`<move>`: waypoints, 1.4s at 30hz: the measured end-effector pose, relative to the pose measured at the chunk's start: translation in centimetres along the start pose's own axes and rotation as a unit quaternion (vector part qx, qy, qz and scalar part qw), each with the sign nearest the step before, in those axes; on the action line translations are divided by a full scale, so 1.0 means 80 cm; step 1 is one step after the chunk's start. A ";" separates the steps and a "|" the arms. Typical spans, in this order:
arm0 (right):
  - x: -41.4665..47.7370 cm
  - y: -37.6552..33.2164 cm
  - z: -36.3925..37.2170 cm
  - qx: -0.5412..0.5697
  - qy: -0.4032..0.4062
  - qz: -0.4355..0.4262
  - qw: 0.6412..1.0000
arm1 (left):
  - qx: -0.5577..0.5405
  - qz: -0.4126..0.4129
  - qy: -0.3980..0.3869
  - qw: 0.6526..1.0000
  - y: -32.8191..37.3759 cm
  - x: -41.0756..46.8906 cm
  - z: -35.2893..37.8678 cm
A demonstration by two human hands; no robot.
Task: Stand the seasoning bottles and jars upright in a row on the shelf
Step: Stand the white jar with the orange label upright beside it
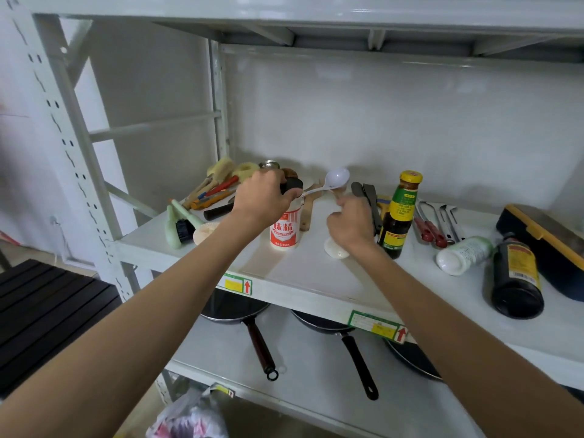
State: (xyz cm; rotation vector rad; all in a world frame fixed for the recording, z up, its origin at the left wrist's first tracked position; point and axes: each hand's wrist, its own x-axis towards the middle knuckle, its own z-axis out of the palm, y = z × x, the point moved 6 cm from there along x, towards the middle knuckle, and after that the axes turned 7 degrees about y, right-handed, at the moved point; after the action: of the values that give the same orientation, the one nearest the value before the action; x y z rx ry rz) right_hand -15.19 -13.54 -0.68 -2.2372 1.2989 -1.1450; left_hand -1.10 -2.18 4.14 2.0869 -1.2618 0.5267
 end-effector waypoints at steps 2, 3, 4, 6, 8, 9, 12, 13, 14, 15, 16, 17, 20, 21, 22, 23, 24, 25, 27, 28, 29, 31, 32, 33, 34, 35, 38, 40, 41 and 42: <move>0.017 0.018 -0.004 -0.025 -0.022 0.034 0.999 | 0.025 0.014 -0.031 0.999 0.009 0.004 -0.006; 0.024 0.026 -0.008 -0.023 -0.029 0.053 0.998 | 0.024 0.025 -0.028 0.999 0.014 0.004 -0.010; 0.030 0.034 -0.011 -0.011 -0.024 0.074 0.997 | 0.010 0.044 -0.006 0.999 0.022 0.002 -0.017; 0.039 0.043 -0.012 -0.011 -0.034 0.091 0.995 | -0.052 0.091 0.052 0.993 0.040 -0.013 -0.022; 0.043 0.050 -0.009 -0.026 -0.054 0.093 0.994 | -0.128 0.097 0.051 0.986 0.055 -0.038 -0.005; 0.043 0.052 -0.006 -0.024 -0.064 0.102 0.992 | -0.151 0.070 0.020 0.986 0.059 -0.052 0.012; 0.035 0.051 0.001 0.001 -0.111 0.149 0.983 | -0.155 -0.052 -0.107 0.981 0.059 -0.087 0.073; 0.033 0.052 0.004 0.009 -0.123 0.157 0.980 | -0.148 -0.087 -0.135 0.976 0.057 -0.097 0.090; 0.030 0.054 0.006 0.018 -0.130 0.170 0.977 | -0.148 -0.119 -0.150 0.970 0.055 -0.104 0.102; 0.029 0.058 0.009 0.023 -0.134 0.179 0.975 | -0.155 -0.147 -0.156 0.965 0.055 -0.108 0.111; 0.028 0.062 0.011 0.027 -0.133 0.190 0.972 | -0.166 -0.167 -0.153 0.960 0.055 -0.110 0.118; 0.028 0.067 0.013 0.032 -0.127 0.197 0.972 | -0.172 -0.180 -0.149 0.957 0.056 -0.109 0.124; 0.026 0.073 0.017 0.061 -0.114 0.228 0.965 | -0.185 -0.197 -0.146 0.952 0.063 -0.102 0.136; 0.027 0.074 0.019 0.066 -0.110 0.231 0.964 | -0.190 -0.202 -0.149 0.949 0.065 -0.100 0.139; 0.027 0.073 0.021 0.070 -0.108 0.234 0.964 | -0.193 -0.205 -0.149 0.948 0.066 -0.098 0.141; 0.028 0.073 0.022 0.073 -0.104 0.234 0.964 | -0.192 -0.207 -0.147 0.948 0.068 -0.098 0.142; 0.028 0.071 0.022 0.072 -0.101 0.231 0.965 | -0.185 -0.208 -0.142 0.950 0.068 -0.097 0.143; 0.030 0.071 0.023 0.069 -0.100 0.226 0.967 | -0.175 -0.211 -0.139 0.952 0.068 -0.096 0.144; 0.033 0.070 0.023 0.068 -0.112 0.220 0.967 | -0.159 -0.222 -0.137 0.952 0.065 -0.097 0.146; 0.033 0.069 0.022 0.073 -0.121 0.218 0.966 | -0.156 -0.226 -0.135 0.952 0.064 -0.096 0.147; 0.033 0.067 0.021 0.080 -0.128 0.213 0.965 | -0.151 -0.227 -0.130 0.953 0.064 -0.096 0.146; 0.034 0.064 0.017 0.099 -0.140 0.206 0.963 | -0.129 -0.219 -0.118 0.960 0.064 -0.093 0.142; 0.034 0.062 0.014 0.108 -0.142 0.203 0.963 | -0.117 -0.212 -0.110 0.964 0.065 -0.092 0.139; 0.034 0.059 0.010 0.115 -0.141 0.195 0.964 | -0.109 -0.207 -0.105 0.967 0.065 -0.092 0.138; 0.033 0.056 0.005 0.122 -0.139 0.182 0.966 | -0.108 -0.204 -0.101 0.968 0.066 -0.091 0.137; 0.033 0.054 0.001 0.125 -0.136 0.166 0.969 | -0.111 -0.204 -0.098 0.968 0.065 -0.092 0.139; 0.028 0.055 -0.006 0.130 -0.133 0.124 0.975 | -0.128 -0.201 -0.091 0.967 0.065 -0.098 0.144; 0.021 0.058 -0.011 0.134 -0.121 0.113 0.977 | -0.148 -0.200 -0.086 0.965 0.064 -0.103 0.147; 0.018 0.062 -0.012 0.138 -0.113 0.111 0.978 | -0.158 -0.200 -0.084 0.963 0.064 -0.105 0.148; 0.016 0.065 -0.013 0.146 -0.106 0.109 0.978 | -0.166 -0.200 -0.082 0.962 0.063 -0.106 0.148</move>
State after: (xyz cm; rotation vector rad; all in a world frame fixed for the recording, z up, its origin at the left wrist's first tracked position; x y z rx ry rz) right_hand -18.62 -17.29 -2.55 -1.8932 1.1706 -0.9229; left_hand -9.33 -6.77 -8.11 2.0456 -0.8991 -0.0388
